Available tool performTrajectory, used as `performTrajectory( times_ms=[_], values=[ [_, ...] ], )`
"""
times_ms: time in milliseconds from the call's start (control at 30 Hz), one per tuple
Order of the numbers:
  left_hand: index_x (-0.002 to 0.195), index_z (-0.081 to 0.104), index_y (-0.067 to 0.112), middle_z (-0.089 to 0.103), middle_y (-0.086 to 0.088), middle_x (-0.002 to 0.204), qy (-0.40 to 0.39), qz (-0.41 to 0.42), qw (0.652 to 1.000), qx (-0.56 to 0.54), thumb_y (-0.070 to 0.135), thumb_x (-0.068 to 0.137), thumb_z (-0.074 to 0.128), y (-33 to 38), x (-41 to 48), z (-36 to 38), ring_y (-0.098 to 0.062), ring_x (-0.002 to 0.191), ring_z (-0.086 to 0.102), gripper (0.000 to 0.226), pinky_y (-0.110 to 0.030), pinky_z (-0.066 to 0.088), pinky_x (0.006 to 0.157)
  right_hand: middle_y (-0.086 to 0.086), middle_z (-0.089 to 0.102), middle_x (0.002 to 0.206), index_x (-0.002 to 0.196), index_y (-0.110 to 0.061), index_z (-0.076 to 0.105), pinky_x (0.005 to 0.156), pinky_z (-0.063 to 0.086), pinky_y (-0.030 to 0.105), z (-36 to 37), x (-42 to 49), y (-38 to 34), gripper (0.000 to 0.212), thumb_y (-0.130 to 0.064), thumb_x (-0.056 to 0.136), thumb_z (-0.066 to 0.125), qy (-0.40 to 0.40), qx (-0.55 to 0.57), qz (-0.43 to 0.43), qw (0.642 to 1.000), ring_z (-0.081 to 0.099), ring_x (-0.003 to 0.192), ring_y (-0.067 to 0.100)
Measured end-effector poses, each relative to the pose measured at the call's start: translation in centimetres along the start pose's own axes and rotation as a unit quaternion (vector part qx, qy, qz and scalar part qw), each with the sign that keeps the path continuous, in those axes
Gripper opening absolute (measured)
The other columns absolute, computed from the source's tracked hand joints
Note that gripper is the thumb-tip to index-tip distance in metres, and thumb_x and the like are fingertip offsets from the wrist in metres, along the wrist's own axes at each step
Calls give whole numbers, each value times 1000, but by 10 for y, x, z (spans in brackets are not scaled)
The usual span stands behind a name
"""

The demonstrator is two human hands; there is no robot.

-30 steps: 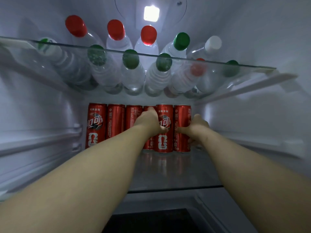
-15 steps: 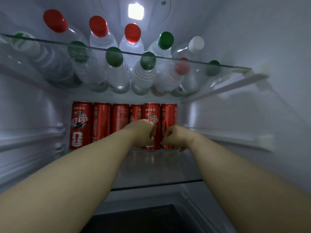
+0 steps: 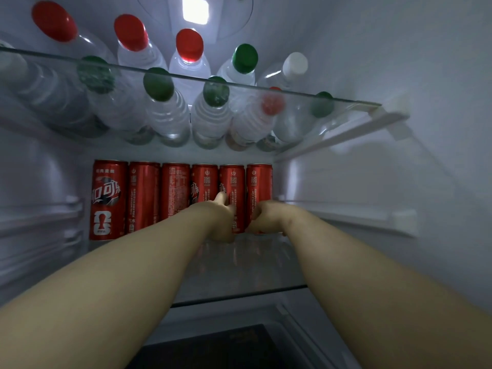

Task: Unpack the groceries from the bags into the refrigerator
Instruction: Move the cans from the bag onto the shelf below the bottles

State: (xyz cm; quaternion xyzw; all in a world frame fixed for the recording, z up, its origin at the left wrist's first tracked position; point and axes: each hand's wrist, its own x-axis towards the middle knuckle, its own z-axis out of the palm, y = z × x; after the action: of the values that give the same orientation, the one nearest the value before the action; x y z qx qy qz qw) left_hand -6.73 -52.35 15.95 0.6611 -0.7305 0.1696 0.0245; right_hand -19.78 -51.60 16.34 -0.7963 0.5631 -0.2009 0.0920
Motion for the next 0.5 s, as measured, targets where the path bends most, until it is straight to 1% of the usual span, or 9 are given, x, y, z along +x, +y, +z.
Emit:
performTrajectory(
  times_ms=[33, 67, 100, 133, 167, 200, 333, 400, 500],
  values=[
    [149, 13, 18, -6, -7, 155, -4, -3, 1000, 3, 31, 93, 53, 0, 1, 0, -31, 126, 41, 71, -37, 46, 96, 3, 48, 105, 114, -17, 56, 80, 41, 28, 0, 0, -1, 23, -23, 91, 57, -10, -6, -1, 1000, 43, 93, 16],
    [150, 12, 19, -6, -6, 155, -9, -5, 1000, 3, 30, 93, 52, 1, 2, 1, -31, 127, 39, 71, -38, 45, 98, 5, 50, 112, 113, -19, 55, 91, 39, 30, -1, -1, -3, 22, -24, 92, 56, -19, -15, -4, 1000, 44, 98, 17],
    [150, 11, 19, -6, -6, 155, -12, -5, 1000, 3, 30, 93, 52, 1, 3, 1, -31, 128, 38, 71, -38, 45, 99, 7, 50, 124, 121, -17, 52, 99, 35, 31, -1, -1, -3, 29, -24, 93, 55, -24, -25, -7, 999, 46, 106, 20],
    [150, 11, 20, -5, -6, 155, -14, -5, 1000, 3, 29, 93, 52, 1, 3, 2, -31, 128, 38, 70, -39, 45, 99, 9, 47, 135, 131, -14, 47, 103, 32, 32, -2, -2, -4, 40, -24, 93, 55, -24, -33, -9, 999, 45, 118, 24],
    [150, 11, 21, -4, -6, 155, -15, -5, 1000, 2, 29, 94, 52, 1, 3, 2, -31, 128, 38, 70, -39, 45, 98, 9, 43, 141, 137, -12, 41, 105, 30, 31, -3, -1, -4, 47, -24, 94, 54, -31, -31, -7, 999, 41, 127, 24],
    [150, 11, 21, -4, -5, 155, -14, -4, 1000, -1, 28, 94, 51, 0, 3, 2, -31, 128, 39, 70, -38, 46, 97, 7, 41, 144, 141, -13, 36, 106, 28, 30, -3, -2, -4, 50, -24, 95, 52, -42, -25, -5, 999, 38, 132, 23],
    [150, 12, 21, -3, -3, 156, -12, -7, 1000, -13, 24, 94, 50, -1, 2, 1, -31, 126, 41, 67, -37, 47, 94, 6, 39, 145, 143, -16, 33, 105, 28, 29, -3, -3, -3, 50, -22, 96, 49, -67, -15, -2, 998, 36, 133, 22],
    [149, 15, 20, -1, -4, 156, 1, -6, 1000, -18, 23, 94, 50, -1, 2, -1, -30, 123, 45, 65, -34, 48, 90, 6, 38, 146, 143, -16, 32, 106, 28, 29, -3, -2, -4, 50, -21, 96, 48, -70, -9, 3, 998, 35, 134, 21],
    [148, 19, 19, 2, -6, 156, 20, -6, 999, -29, 22, 94, 49, -2, 1, -3, -30, 122, 45, 62, -33, 48, 88, 6, 37, 146, 143, -13, 33, 106, 28, 30, -4, -1, -3, 50, -20, 96, 48, -63, -9, 5, 998, 34, 135, 22]
  ],
)
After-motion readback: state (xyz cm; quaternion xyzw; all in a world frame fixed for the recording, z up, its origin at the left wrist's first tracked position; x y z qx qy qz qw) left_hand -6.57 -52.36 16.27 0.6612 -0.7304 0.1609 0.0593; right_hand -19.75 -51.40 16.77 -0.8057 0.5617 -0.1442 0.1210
